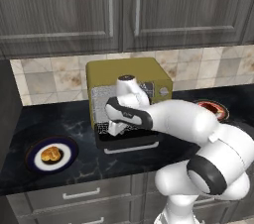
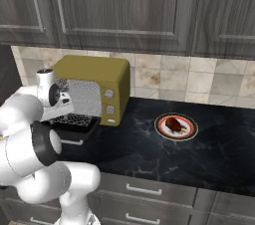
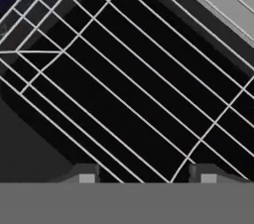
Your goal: Open the toaster oven door. Place the bread on the top rack in the toaster oven and place the steak on the bottom rack.
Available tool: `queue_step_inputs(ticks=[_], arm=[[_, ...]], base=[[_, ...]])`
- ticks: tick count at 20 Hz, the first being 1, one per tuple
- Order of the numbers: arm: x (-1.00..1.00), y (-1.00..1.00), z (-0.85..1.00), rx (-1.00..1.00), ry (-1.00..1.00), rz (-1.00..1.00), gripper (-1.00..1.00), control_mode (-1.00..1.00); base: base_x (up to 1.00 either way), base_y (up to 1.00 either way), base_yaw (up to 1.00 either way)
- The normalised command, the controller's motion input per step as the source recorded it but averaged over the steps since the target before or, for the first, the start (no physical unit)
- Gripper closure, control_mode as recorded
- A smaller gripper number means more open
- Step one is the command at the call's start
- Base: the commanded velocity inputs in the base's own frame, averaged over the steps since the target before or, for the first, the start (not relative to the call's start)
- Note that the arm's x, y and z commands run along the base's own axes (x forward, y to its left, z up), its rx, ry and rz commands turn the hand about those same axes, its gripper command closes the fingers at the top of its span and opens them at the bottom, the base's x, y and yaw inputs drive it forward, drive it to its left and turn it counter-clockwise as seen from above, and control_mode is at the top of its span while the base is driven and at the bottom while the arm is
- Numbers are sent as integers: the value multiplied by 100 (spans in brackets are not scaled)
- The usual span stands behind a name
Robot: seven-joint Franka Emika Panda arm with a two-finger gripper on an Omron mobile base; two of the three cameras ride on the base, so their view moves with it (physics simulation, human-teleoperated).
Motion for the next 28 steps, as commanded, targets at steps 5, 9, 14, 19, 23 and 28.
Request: queue_step_inputs(ticks=[5,9,14,19,23,28], arm=[[-55,-29,51,14,11,-9,100,-100],[-43,-23,57,7,3,-9,100,-100],[-36,-20,65,0,8,-13,100,-100],[-45,-23,56,0,2,-15,-100,-100],[-38,-18,41,0,0,-18,-100,-100],[-31,-26,28,0,3,-20,-100,-100]], base=[[0,0,0],[0,0,0],[0,0,0],[0,0,0],[0,0,0],[0,0,0]])
